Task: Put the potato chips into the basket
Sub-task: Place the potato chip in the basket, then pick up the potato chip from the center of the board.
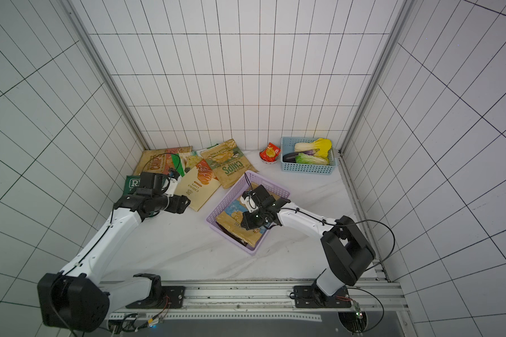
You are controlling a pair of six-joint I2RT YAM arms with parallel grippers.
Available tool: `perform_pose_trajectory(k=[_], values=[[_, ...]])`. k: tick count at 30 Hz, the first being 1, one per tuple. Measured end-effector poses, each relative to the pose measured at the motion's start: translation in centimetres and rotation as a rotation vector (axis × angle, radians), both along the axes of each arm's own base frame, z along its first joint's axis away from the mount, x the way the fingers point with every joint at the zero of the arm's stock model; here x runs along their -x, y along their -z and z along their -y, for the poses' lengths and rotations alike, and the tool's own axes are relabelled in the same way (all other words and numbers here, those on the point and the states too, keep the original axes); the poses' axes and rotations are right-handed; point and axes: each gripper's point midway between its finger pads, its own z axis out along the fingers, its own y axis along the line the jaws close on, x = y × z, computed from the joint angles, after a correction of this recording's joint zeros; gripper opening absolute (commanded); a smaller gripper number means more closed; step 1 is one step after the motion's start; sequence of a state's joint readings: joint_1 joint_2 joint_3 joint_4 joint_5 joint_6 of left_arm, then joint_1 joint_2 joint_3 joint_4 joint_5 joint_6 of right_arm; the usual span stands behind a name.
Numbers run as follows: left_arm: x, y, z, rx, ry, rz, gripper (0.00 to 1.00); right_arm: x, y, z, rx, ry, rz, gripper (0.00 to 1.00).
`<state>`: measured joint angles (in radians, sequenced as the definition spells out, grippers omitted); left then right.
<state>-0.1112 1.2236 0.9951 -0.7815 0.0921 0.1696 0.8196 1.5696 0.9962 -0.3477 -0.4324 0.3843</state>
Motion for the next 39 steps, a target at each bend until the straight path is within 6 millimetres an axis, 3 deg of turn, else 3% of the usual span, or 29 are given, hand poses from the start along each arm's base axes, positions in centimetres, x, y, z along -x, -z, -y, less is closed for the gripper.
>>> perform_pose_trajectory(k=[3,6,10,13,24,31,39], values=[[-0.5,1.4,-0.8,-0.048,-0.034,-0.052,0.78,-0.5,-0.7,0.3,0.003,0.012,0.04,0.16],[-1.8,2.4,-2.0,-0.083,-0.105,-0.08,0.78,-1.4,-3.5,0.9,-0.019,0.041,0.149,0.16],[-2.9,3.6,-4.5,-0.016,-0.245,-0.101,0.78,-2.4,-6.6,1.6,-0.049,0.08,0.267,0.14],[-3.5,4.3,-5.5,0.069,-0.313,-0.091,0.81,-2.9,-7.5,1.9,-0.055,0.103,0.306,0.14],[-7.0,7.5,-2.8,0.314,-0.374,-0.122,0.81,-3.8,-8.5,2.6,-0.064,0.167,0.358,0.14],[-8.6,9.5,-3.1,0.366,-0.473,-0.13,0.81,-3.8,-11.4,3.9,-0.126,0.223,0.445,0.14],[-9.1,12.8,-4.8,0.37,-0.634,-0.191,0.79,-3.5,-11.6,4.8,-0.13,0.25,0.46,0.14]])
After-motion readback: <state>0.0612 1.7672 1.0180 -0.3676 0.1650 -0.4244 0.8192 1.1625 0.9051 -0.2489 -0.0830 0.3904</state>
